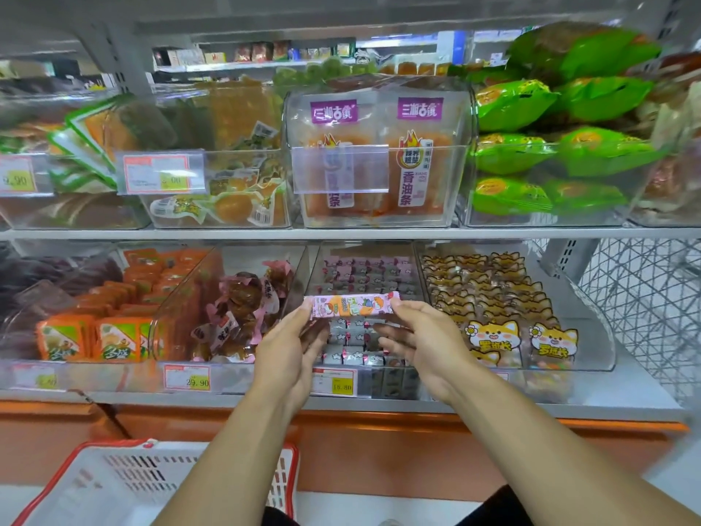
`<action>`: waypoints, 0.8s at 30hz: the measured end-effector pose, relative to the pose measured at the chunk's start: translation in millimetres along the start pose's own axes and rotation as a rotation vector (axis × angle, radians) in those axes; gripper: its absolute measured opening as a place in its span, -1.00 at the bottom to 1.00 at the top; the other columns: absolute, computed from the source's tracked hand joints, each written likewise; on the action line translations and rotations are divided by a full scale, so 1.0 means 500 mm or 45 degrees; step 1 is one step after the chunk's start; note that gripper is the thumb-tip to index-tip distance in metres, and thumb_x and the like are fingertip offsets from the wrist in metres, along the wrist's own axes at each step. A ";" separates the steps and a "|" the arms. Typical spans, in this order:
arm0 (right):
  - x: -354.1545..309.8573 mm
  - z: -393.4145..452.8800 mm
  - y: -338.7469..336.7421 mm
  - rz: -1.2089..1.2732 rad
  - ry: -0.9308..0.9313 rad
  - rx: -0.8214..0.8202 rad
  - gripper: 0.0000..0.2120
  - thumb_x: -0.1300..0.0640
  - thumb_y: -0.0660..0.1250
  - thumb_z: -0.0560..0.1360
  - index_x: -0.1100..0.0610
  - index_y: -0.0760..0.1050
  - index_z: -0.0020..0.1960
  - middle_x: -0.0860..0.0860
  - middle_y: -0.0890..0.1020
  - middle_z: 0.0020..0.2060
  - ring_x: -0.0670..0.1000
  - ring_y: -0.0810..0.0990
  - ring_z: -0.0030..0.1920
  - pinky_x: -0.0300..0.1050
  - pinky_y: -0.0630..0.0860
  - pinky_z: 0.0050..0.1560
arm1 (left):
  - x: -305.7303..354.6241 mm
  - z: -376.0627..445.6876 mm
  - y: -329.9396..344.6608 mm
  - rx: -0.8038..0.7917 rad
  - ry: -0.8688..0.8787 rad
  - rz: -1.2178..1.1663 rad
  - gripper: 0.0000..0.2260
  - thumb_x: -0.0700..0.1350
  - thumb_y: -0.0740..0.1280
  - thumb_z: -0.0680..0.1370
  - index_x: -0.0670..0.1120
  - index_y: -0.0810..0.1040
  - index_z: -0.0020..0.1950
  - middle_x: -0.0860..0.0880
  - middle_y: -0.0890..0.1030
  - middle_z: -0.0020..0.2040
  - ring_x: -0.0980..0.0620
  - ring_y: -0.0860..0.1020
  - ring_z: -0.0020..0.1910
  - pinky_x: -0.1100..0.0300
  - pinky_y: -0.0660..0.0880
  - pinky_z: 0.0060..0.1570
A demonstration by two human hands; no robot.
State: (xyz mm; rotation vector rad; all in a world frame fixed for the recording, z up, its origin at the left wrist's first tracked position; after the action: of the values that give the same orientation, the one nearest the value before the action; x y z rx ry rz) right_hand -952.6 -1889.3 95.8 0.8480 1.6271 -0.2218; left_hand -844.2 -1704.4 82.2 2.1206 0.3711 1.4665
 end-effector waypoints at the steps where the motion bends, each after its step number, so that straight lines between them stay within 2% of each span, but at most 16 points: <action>1: 0.000 0.000 0.001 0.004 -0.002 -0.003 -0.89 0.18 0.35 0.63 0.15 0.57 0.13 0.13 0.71 0.05 0.08 0.76 -0.08 0.00 0.70 -0.02 | 0.001 0.001 -0.005 0.021 0.020 0.036 -0.89 -0.18 0.40 0.59 -0.19 0.67 0.06 -0.13 0.74 -0.06 0.03 0.71 -0.12 0.13 0.63 0.00; 4: -0.018 -0.005 0.010 0.008 -0.092 -0.034 -0.89 0.17 0.38 0.60 0.12 0.57 0.13 0.09 0.70 0.05 0.09 0.76 -0.07 0.03 0.69 0.04 | 0.008 0.002 -0.017 0.080 0.089 0.131 -0.91 -0.21 0.40 0.59 -0.22 0.66 0.02 -0.15 0.73 -0.10 0.05 0.70 -0.21 0.22 0.63 -0.16; 7: -0.047 -0.019 0.043 -0.162 -0.286 -0.222 -0.67 0.06 0.52 0.49 -0.01 0.55 0.22 -0.03 0.68 0.14 0.01 0.72 0.06 0.01 0.66 0.10 | 0.016 0.001 -0.024 0.125 0.143 0.184 -0.92 -0.22 0.41 0.58 -0.23 0.65 -0.04 -0.16 0.71 -0.17 0.06 0.67 -0.30 0.30 0.59 -0.30; 10: -0.044 -0.032 0.072 -0.369 -0.399 -0.354 -0.56 0.20 0.61 0.39 -0.09 0.58 0.19 -0.12 0.69 0.09 -0.07 0.71 0.05 -0.16 0.65 -0.01 | 0.020 -0.003 -0.025 0.147 0.176 0.232 -0.92 -0.22 0.40 0.59 -0.22 0.63 -0.06 -0.16 0.69 -0.21 0.08 0.65 -0.37 0.32 0.56 -0.36; 12: -0.041 -0.033 0.072 -0.415 -0.427 -0.331 -0.62 0.23 0.58 0.42 -0.11 0.61 0.12 -0.11 0.71 0.01 -0.07 0.73 -0.05 -0.24 0.62 -0.11 | 0.019 -0.005 -0.020 0.119 0.171 0.249 -0.92 -0.22 0.36 0.61 -0.22 0.61 -0.03 -0.16 0.69 -0.20 0.08 0.64 -0.36 0.30 0.57 -0.35; 14: -0.039 -0.026 0.064 -0.368 -0.406 -0.288 -0.70 0.19 0.55 0.46 -0.10 0.61 0.11 -0.07 0.73 -0.03 0.00 0.74 -0.10 -0.22 0.63 -0.13 | 0.019 -0.007 -0.009 0.066 0.162 0.254 -0.92 -0.24 0.30 0.63 -0.20 0.59 0.02 -0.15 0.67 -0.17 0.06 0.65 -0.33 0.25 0.58 -0.33; 16: -0.036 -0.018 0.057 -0.296 -0.361 -0.261 -0.74 0.16 0.53 0.49 -0.02 0.59 0.13 -0.03 0.75 -0.04 0.08 0.74 -0.07 -0.05 0.68 -0.05 | 0.018 -0.010 0.006 -0.015 0.152 0.265 -0.85 -0.23 0.25 0.64 -0.17 0.62 0.04 -0.15 0.68 -0.14 0.03 0.65 -0.28 0.22 0.59 -0.31; 19: -0.033 -0.007 0.041 -0.288 -0.334 -0.167 -0.82 0.06 0.50 0.51 0.00 0.61 0.09 -0.04 0.75 -0.11 0.11 0.74 -0.14 0.14 0.68 0.05 | 0.010 -0.018 0.035 -0.171 0.120 0.254 -0.77 -0.13 0.30 0.63 -0.10 0.73 -0.10 -0.13 0.70 -0.13 0.03 0.65 -0.27 0.18 0.61 -0.27; 21: -0.030 -0.004 0.032 -0.283 -0.299 -0.118 -0.84 -0.02 0.48 0.51 0.01 0.64 0.03 -0.02 0.75 -0.15 0.13 0.75 -0.15 0.12 0.68 0.03 | 0.005 -0.023 0.050 -0.250 0.113 0.298 -0.83 -0.07 0.36 0.61 -0.08 0.72 -0.07 -0.10 0.71 -0.15 0.05 0.65 -0.27 0.18 0.62 -0.20; 23: -0.022 -0.003 0.029 -0.268 -0.239 -0.111 -0.74 -0.11 0.48 0.50 0.08 0.66 0.01 0.04 0.75 -0.15 0.11 0.74 -0.18 0.01 0.69 -0.04 | 0.004 -0.026 0.057 -0.283 0.123 0.317 -0.90 -0.09 0.44 0.54 -0.10 0.69 -0.01 -0.10 0.70 -0.18 0.06 0.63 -0.28 0.20 0.63 -0.19; 24: -0.020 -0.003 0.029 -0.256 -0.220 -0.112 -0.69 -0.14 0.48 0.49 0.11 0.66 0.00 0.07 0.75 -0.15 0.09 0.72 -0.20 -0.05 0.69 -0.09 | 0.005 -0.027 0.057 -0.280 0.130 0.315 -0.86 -0.08 0.47 0.50 -0.10 0.68 0.00 -0.10 0.70 -0.19 0.07 0.63 -0.29 0.22 0.63 -0.20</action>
State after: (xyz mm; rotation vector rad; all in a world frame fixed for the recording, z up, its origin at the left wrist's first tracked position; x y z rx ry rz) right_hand -944.4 -1882.1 109.7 0.5818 1.5473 -0.3523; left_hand -857.6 -1722.9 104.0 1.9735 -0.0195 1.6742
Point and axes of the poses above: each hand's wrist, its own z-axis towards the middle knuckle, its own y-axis out of the palm, x = y × z, the point moved 10 cm from there along z, towards the middle knuckle
